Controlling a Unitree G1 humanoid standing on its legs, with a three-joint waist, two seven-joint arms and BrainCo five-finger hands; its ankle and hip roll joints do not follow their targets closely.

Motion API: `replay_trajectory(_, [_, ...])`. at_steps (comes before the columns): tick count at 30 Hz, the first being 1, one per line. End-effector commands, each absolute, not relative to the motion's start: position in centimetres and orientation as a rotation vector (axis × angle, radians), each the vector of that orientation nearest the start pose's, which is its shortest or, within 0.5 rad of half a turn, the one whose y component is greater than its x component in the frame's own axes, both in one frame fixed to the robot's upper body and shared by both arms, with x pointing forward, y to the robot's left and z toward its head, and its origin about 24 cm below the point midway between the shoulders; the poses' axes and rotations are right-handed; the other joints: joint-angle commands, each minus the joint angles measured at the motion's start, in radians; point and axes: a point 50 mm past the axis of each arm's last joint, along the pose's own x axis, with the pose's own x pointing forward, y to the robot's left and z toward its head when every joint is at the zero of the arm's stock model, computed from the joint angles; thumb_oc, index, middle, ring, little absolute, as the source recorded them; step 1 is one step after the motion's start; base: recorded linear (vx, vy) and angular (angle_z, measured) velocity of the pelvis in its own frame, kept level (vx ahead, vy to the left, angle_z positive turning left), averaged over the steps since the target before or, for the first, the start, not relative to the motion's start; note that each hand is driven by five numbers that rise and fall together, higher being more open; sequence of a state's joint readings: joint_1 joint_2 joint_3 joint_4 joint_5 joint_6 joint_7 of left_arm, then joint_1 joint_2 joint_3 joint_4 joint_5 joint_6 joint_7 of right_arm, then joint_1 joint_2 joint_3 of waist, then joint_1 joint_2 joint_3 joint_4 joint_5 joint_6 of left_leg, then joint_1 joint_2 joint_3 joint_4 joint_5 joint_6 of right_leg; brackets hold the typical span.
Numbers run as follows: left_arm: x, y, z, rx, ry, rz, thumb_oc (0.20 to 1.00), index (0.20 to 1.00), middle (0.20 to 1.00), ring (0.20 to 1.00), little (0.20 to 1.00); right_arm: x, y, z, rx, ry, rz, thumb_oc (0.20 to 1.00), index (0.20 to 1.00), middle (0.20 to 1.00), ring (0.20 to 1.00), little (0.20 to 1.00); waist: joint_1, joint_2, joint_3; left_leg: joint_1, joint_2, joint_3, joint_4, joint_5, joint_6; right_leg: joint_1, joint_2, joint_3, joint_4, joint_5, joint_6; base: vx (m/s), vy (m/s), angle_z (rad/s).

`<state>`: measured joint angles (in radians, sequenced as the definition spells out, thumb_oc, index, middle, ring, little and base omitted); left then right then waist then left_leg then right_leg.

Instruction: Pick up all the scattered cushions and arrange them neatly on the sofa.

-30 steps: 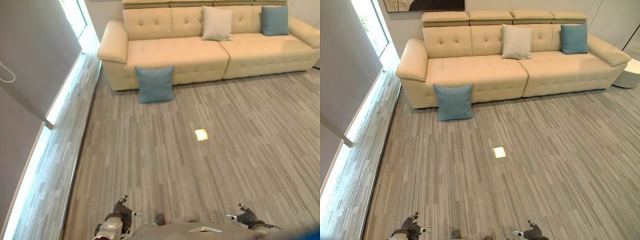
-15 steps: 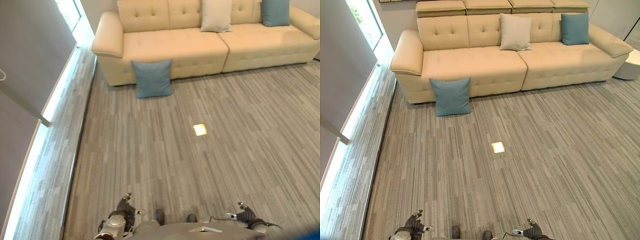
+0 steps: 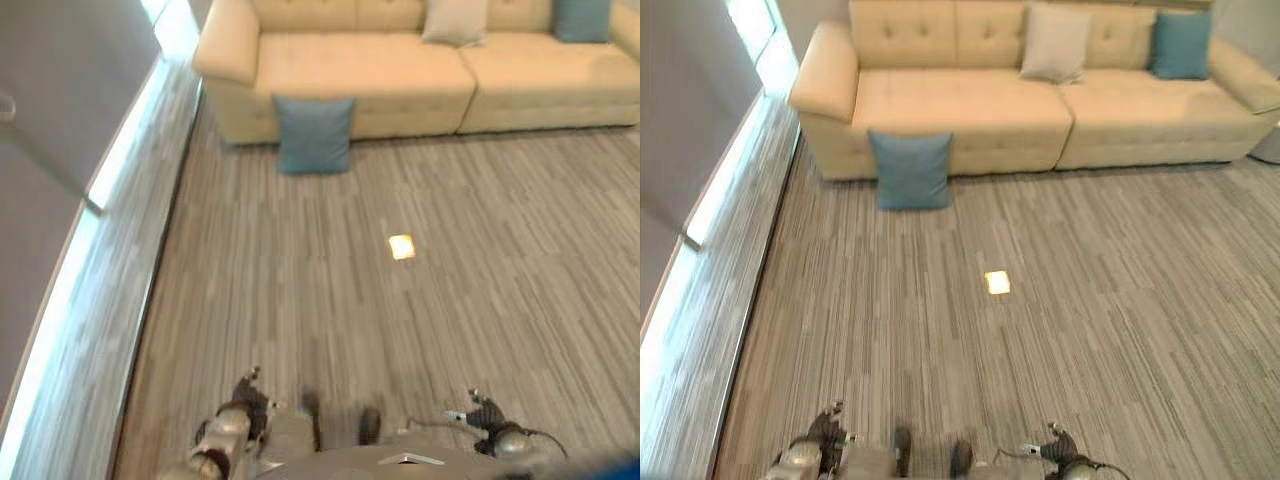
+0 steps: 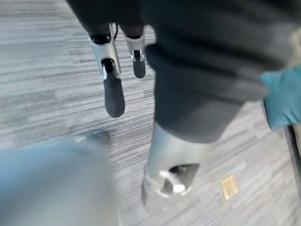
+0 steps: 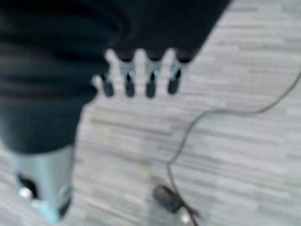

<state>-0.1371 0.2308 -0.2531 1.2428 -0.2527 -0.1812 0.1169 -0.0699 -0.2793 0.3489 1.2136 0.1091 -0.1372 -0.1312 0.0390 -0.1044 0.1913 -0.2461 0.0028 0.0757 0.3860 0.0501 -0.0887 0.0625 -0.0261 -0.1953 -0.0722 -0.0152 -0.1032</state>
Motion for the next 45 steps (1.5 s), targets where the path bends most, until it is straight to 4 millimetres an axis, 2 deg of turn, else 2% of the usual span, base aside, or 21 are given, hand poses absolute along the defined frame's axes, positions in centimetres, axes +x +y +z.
replay_trajectory(1, [15.1, 20.4, -14.6, 0.176, 0.931, 0.132, 1.0, 1.0, 1.0, 1.0, 1.0, 12.8, -23.9, -14.6, -0.447, 1.001, -0.019, 1.0, 1.0, 1.0, 1.0, 1.0, -0.004, 0.006, -0.004, 0.036, 0.053, 0.056, -0.051, -0.158, 0.064, 0.081, -0.028, -0.047, -0.015, -0.129, 0.117, 0.23, 0.058, 0.3])
replay_trajectory(3, [14.3, 20.6, -14.9, 0.174, 0.961, 0.143, 1.0, 1.0, 1.0, 1.0, 1.0, 12.9, -23.7, -14.6, -0.453, 1.003, -0.012, 1.0, 1.0, 1.0, 1.0, 1.0, 0.012, 0.01, -0.013, 0.031, 0.047, 0.079, -0.155, -0.133, 0.068, 0.101, -0.019, -0.055, -0.015, -0.148, 0.125, 0.31, 0.093, 0.22])
replay_trajectory(4, [13.4, 21.0, -15.2, 0.174, 0.989, 0.162, 1.0, 1.0, 1.0, 1.0, 1.0, 13.0, -23.5, -14.6, -0.449, 1.002, -0.01, 1.0, 1.0, 1.0, 1.0, 1.0, 0.029, 0.015, -0.021, 0.007, 0.04, 0.109, -0.246, -0.075, 0.063, 0.122, -0.008, -0.057, -0.015, -0.171, 0.131, 0.28, 0.088, 0.09])
replay_trajectory(6, [13.3, 21.2, -15.2, 0.176, 0.991, 0.17, 1.0, 1.0, 1.0, 1.0, 1.0, 13.2, -23.4, -14.6, -0.443, 1.0, -0.012, 1.0, 1.0, 1.0, 1.0, 1.0, 0.042, 0.01, -0.02, -0.018, 0.037, 0.112, -0.258, -0.06, 0.059, 0.135, -0.008, -0.049, -0.015, -0.18, 0.132, 0.23, 0.076, 0.09])
replay_trajectory(9, [12.9, 21.6, -15.2, 0.163, 0.999, 0.19, 1.0, 1.0, 1.0, 1.0, 1.0, 13.3, -23.4, -14.6, -0.439, 0.997, -0.013, 1.0, 1.0, 1.0, 1.0, 1.0, 0.068, 0.009, -0.028, -0.006, 0.022, 0.074, -0.304, -0.044, 0.06, 0.153, -0.007, -0.032, -0.015, -0.183, 0.137, 0.21, 0.106, -0.24])
replay_trajectory(12, [11.8, 22.3, -15.5, 0.186, 1.036, 0.199, 1.0, 1.0, 1.0, 1.0, 1.0, 12.9, -23.3, -14.8, -0.453, 1.014, 0.003, 1.0, 1.0, 1.0, 1.0, 1.0, 0.087, -0.009, -0.066, 0.047, -0.027, 0.022, -0.33, -0.056, 0.099, 0.166, -0.048, -0.014, 0.01, -0.163, 0.174, 0.39, 0.231, -0.57])
replay_trajectory(15, [11.9, 22.7, -15.4, 0.224, 1.038, 0.175, 1.0, 1.0, 1.0, 1.0, 1.0, 13.5, -22.8, -14.7, -0.445, 1.001, 0.019, 1.0, 1.0, 1.0, 1.0, 1.0, 0.094, -0.014, -0.067, 0.124, -0.049, 0.027, -0.359, -0.086, 0.138, 0.102, -0.103, 0.0, 0.213, -0.116, 0.222, 0.22, 0.188, -0.44])
replay_trajectory(17, [12.4, 22.7, -15.2, 0.248, 1.019, 0.152, 1.0, 1.0, 1.0, 1.0, 1.0, 14.6, -22.5, -14.3, -0.451, 0.966, 0.032, 1.0, 1.0, 1.0, 1.0, 1.0, 0.081, 0.003, -0.046, 0.184, -0.059, 0.027, -0.382, -0.104, 0.169, 0.009, -0.145, -0.005, 0.421, -0.015, 0.263, 0.17, 0.234, -0.24])
replay_trajectory(19, [12.8, 22.6, -15.1, 0.257, 1.008, 0.137, 1.0, 1.0, 1.0, 1.0, 1.0, 15.1, -22.3, -14.1, -0.452, 0.947, 0.04, 1.0, 1.0, 1.0, 1.0, 1.0, 0.063, 0.033, -0.032, 0.239, -0.046, 0.021, -0.417, -0.114, 0.182, -0.081, -0.168, -0.041, 0.572, 0.054, 0.264, 0.2, 0.191, -0.1])
replay_trajectory(20, [13.0, 22.5, -15.1, 0.258, 1.007, 0.129, 1.0, 1.0, 1.0, 1.0, 1.0, 15.1, -22.3, -14.2, -0.452, 0.946, 0.042, 1.0, 1.0, 1.0, 1.0, 1.0, 0.051, 0.043, -0.024, 0.272, -0.043, 0.012, -0.437, -0.12, 0.182, -0.111, -0.18, -0.067, 0.59, 0.042, 0.251, 0.26, 0.107, 0.05])
replay_trajectory(24, [13.8, 22.2, -14.8, 0.26, 0.987, 0.101, 1.0, 1.0, 1.0, 1.0, 1.0, 15.2, -22.4, -14.1, -0.45, 0.943, 0.046, 1.0, 1.0, 1.0, 1.0, 1.0, 0.008, 0.053, 0.002, 0.347, -0.046, -0.031, -0.459, -0.153, 0.175, -0.187, -0.129, -0.076, 0.455, -0.019, 0.217, 0.28, -0.032, 0.26])
replay_trajectory(26, [14.3, 21.8, -14.8, 0.259, 0.975, 0.09, 1.0, 1.0, 1.0, 1.0, 1.0, 15.5, -22.1, -14.0, -0.448, 0.937, 0.058, 1.0, 1.0, 1.0, 1.0, 1.0, -0.017, 0.034, 0.009, 0.409, -0.069, -0.071, -0.466, -0.203, 0.166, -0.24, -0.102, -0.045, 0.201, 0.019, 0.222, 0.35, -0.095, 0.35])
replay_trajectory(30, [13.7, 21.7, -15.0, 0.249, 0.994, 0.095, 1.0, 1.0, 1.0, 1.0, 1.0, 15.2, -22.0, -14.1, -0.47, 0.945, 0.081, 1.0, 1.0, 1.0, 1.0, 1.0, -0.028, 0.037, 0.0, 0.483, -0.054, -0.1, -0.462, -0.274, 0.148, -0.253, -0.095, -0.07, 0.11, 0.052, 0.232, 0.36, -0.099, 0.25])
replay_trajectory(32, [13.2, 21.6, -15.2, 0.267, 1.012, 0.086, 1.0, 1.0, 1.0, 1.0, 1.0, 14.3, -22.2, -14.5, -0.461, 0.976, 0.078, 1.0, 1.0, 1.0, 1.0, 1.0, -0.032, 0.033, -0.024, 0.503, -0.041, -0.116, -0.434, -0.305, 0.138, -0.231, -0.082, -0.045, 0.125, 0.052, 0.204, 0.5, -0.186, 0.19])
replay_trajectory(34, [12.9, 21.6, -15.3, 0.263, 1.023, 0.084, 1.0, 1.0, 1.0, 1.0, 1.0, 13.6, -22.3, -14.7, -0.455, 0.995, 0.077, 1.0, 1.0, 1.0, 1.0, 1.0, -0.035, 0.039, -0.041, 0.5, -0.011, -0.122, -0.358, -0.288, 0.107, -0.208, -0.066, -0.05, 0.142, 0.03, 0.181, 0.4, -0.213, 0.52])
replay_trajectory(36, [13.3, 21.5, -15.2, 0.258, 1.009, 0.08, 1.0, 1.0, 1.0, 1.0, 1.0, 13.3, -22.3, -14.9, -0.44, 1.009, 0.065, 1.0, 1.0, 1.0, 1.0, 1.0, -0.036, 0.035, -0.036, 0.401, 0.027, -0.081, -0.144, -0.169, 0.047, -0.151, -0.06, -0.073, 0.121, 0.007, 0.152, 0.25, -0.239, 0.84])
replay_trajectory(37, [14.0, 21.4, -15.0, 0.253, 0.985, 0.083, 1.0, 1.0, 1.0, 1.0, 1.0, 13.3, -22.4, -14.8, -0.436, 1.007, 0.058, 1.0, 1.0, 1.0, 1.0, 1.0, -0.025, 0.024, -0.013, 0.306, 0.05, -0.056, 0.028, -0.107, 0.036, -0.114, -0.057, -0.074, 0.105, -0.005, 0.127, 0.15, -0.26, 0.33])
replay_trajectory(39, [14.6, 21.4, -14.7, 0.252, 0.967, 0.086, 1.0, 1.0, 1.0, 1.0, 1.0, 13.4, -22.7, -14.8, -0.427, 1.014, 0.031, 1.0, 1.0, 1.0, 1.0, 1.0, 0.001, -0.002, 0.014, 0.192, 0.053, -0.033, 0.218, -0.105, 0.049, -0.056, -0.05, -0.079, 0.074, -0.034, 0.099, 0.14, -0.244, 0.29])
replay_trajectory(43, [14.8, 21.3, -14.6, 0.247, 0.962, 0.088, 1.0, 1.0, 1.0, 1.0, 1.0, 13.1, -23.1, -14.8, -0.429, 1.028, 0.014, 1.0, 1.0, 1.0, 1.0, 1.0, 0.027, -0.017, 0.022, 0.071, 0.024, 0.007, 0.163, -0.148, 0.076, 0.012, -0.05, -0.072, 0.055, -0.071, 0.099, 0.28, -0.092, 0.01])
replay_trajectory(44, [14.4, 21.3, -14.8, 0.248, 0.97, 0.092, 1.0, 1.0, 1.0, 1.0, 1.0, 13.1, -23.3, -14.8, -0.44, 1.025, 0.011, 1.0, 1.0, 1.0, 1.0, 1.0, 0.044, -0.013, 0.021, 0.037, 0.003, 0.033, 0.019, -0.171, 0.089, 0.048, -0.04, -0.073, 0.045, -0.102, 0.112, 0.38, 0.02, 0.0])
replay_trajectory(45, [14.3, 21.4, -14.8, 0.251, 0.974, 0.092, 1.0, 1.0, 1.0, 1.0, 1.0, 13.1, -23.4, -14.7, -0.452, 1.022, 0.011, 1.0, 1.0, 1.0, 1.0, 1.0, 0.052, -0.007, 0.013, 0.026, -0.008, 0.044, -0.098, -0.134, 0.091, 0.071, -0.029, -0.07, 0.036, -0.117, 0.117, 0.62, 0.068, -0.12])
